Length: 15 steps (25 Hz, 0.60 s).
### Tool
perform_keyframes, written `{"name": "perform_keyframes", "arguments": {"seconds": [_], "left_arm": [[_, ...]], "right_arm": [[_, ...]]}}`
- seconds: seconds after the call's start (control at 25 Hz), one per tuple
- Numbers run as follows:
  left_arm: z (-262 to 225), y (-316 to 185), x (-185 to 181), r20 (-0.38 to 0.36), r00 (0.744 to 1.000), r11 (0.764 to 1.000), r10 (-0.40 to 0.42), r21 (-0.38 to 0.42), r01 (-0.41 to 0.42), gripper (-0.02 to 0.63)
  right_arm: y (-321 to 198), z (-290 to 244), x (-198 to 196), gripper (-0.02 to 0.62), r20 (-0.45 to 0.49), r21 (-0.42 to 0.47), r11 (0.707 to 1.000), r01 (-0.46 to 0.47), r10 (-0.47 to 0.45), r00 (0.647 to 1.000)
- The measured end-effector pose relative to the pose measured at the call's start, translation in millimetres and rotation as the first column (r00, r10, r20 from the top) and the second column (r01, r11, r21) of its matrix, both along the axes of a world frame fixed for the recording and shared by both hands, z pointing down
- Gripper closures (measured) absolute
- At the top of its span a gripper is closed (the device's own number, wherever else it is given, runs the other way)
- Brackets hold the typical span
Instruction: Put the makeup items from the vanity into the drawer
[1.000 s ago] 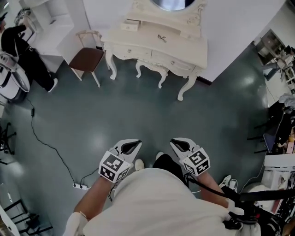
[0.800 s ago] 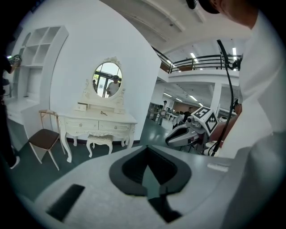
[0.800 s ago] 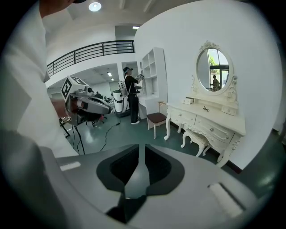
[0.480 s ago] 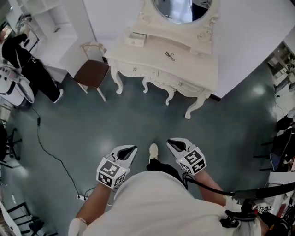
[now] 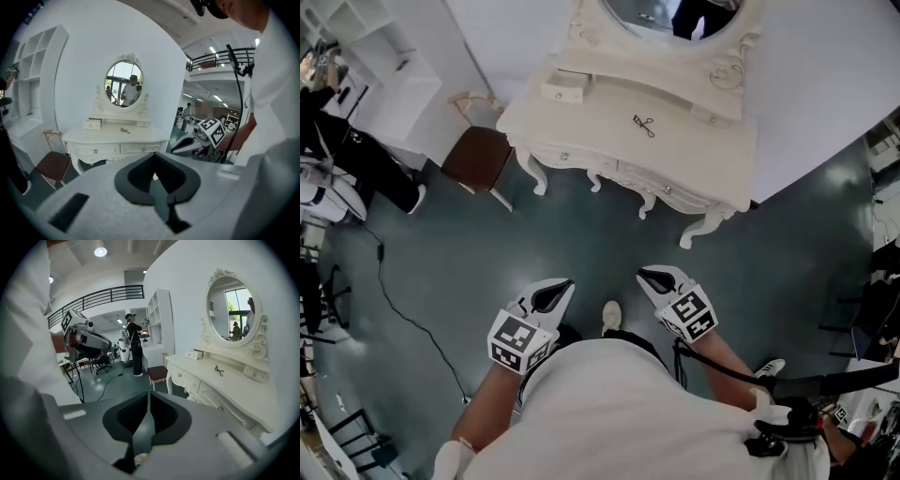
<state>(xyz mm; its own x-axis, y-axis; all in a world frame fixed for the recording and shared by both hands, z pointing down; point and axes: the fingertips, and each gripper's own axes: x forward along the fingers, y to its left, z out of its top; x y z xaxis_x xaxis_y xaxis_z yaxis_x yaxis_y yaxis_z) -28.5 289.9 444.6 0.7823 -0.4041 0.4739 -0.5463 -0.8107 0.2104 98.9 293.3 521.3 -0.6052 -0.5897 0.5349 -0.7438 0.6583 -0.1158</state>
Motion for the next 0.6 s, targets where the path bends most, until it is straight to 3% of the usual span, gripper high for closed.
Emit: {"name": "perform_keyframes", "arguments": {"seconds": [0.16, 0.36, 0.6], "left_arm": [[3, -44, 14, -0.024, 1.0, 1.0, 0.0, -0.026, -0.001, 0.603], [9, -114, 6, -0.039, 0.999, 0.999, 0.037, -0.022, -0.038, 0.603], [18, -219, -12, -0.062, 0.988, 0.989, 0.139, -0.036, -0.141, 0.603]], "right_arm": [[-47, 6, 10, 0.575, 0.005, -0.005, 1.0, -0.015, 0.015, 1.0], [-114, 12, 3, 0.575, -0.01, -0.004, 0.999, -0.045, 0.045, 0.999], [-215, 10, -3, 0.575, -0.054, -0.004, 0.988, -0.153, 0.153, 0.987]]}}
